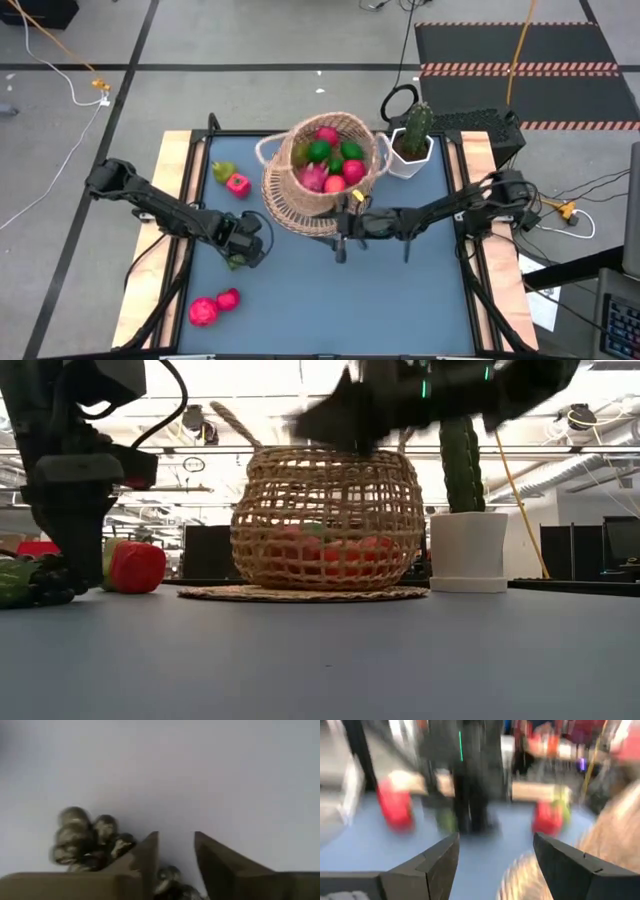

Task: Build produce basket
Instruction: Put the grapes into the basket

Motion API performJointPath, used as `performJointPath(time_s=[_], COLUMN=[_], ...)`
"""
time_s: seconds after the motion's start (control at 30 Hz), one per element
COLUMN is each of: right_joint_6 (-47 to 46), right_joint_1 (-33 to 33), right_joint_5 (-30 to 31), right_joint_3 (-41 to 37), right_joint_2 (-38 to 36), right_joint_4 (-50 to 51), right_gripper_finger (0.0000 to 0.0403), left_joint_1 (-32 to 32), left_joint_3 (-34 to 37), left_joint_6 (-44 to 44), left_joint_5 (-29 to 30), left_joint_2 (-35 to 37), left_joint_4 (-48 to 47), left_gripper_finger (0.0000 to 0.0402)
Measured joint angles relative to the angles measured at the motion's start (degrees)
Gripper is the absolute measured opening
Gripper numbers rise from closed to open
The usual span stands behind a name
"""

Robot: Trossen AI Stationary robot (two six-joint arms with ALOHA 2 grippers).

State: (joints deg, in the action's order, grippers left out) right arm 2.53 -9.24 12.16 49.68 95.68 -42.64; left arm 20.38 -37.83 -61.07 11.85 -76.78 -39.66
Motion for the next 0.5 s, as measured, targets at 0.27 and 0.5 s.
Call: performJointPath(time_s=[0.27,0.5], right_joint_6=[0.1,-0.6], right_joint_1=[-1.0,-1.3], right_joint_5=[-0.4,-1.2], right_joint_3=[0.1,0.3], right_joint_2=[0.1,0.0], right_joint_4=[-0.9,-1.8], right_gripper_finger=[0.0249,0.0249], left_joint_1=[-2.6,-5.3], left_joint_3=[-1.9,-7.7], left_joint_6=[0.7,5.8], left_joint_5=[-5.5,-4.9], left_joint_2=[-0.1,0.0], left_joint_4=[-1.3,-1.4], left_gripper_finger=[0.0267,0.0292])
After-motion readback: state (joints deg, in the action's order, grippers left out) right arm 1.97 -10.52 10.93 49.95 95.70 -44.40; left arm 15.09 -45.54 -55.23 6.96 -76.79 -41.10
